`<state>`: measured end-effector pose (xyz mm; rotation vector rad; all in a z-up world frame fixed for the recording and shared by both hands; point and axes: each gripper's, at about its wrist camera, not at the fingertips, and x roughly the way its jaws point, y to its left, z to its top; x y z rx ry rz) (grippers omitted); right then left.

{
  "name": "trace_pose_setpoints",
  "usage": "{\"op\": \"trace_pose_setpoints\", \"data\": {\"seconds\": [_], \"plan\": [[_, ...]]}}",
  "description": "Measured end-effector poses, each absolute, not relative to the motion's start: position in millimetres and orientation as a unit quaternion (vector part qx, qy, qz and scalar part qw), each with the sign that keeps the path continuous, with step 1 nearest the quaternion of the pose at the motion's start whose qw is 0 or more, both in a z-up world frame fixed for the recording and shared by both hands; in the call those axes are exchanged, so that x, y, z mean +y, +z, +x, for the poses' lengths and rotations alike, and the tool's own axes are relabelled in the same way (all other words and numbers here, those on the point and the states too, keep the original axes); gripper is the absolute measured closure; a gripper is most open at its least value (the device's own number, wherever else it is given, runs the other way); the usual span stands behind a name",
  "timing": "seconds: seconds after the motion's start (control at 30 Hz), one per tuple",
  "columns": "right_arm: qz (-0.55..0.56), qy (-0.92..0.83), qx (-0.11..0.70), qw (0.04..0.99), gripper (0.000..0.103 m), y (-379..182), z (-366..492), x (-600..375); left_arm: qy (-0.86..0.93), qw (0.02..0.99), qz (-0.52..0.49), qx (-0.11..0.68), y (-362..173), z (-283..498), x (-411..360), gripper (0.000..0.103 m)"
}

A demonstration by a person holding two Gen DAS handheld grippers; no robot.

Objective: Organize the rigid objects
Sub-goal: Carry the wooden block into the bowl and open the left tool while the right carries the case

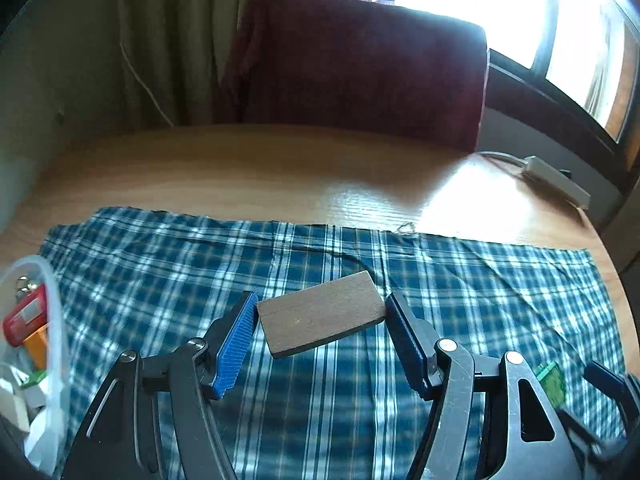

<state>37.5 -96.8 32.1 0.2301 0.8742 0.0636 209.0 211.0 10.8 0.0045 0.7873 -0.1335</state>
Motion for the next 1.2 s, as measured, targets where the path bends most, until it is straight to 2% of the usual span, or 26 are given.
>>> {"op": "trace_pose_setpoints", "data": {"seconds": [0.5,0.6,0.7,0.73,1.2], "plan": [[0.057,0.026,0.437,0.897,0.005,23,43,-74,-0.067,0.928,-0.012,0.365,21,156,248,0.037],[0.050,0.023,0.439,0.897,0.011,16,47,-74,-0.067,0.929,-0.012,0.364,20,153,250,0.037],[0.037,0.015,0.436,0.899,0.027,9,49,-70,-0.069,0.928,-0.013,0.366,19,151,249,0.037],[0.036,0.015,0.434,0.900,0.029,9,49,-69,-0.068,0.928,-0.014,0.366,18,151,249,0.037],[0.059,0.031,0.405,0.912,0.029,31,38,-69,-0.055,0.934,-0.025,0.353,24,136,260,0.037]]}}
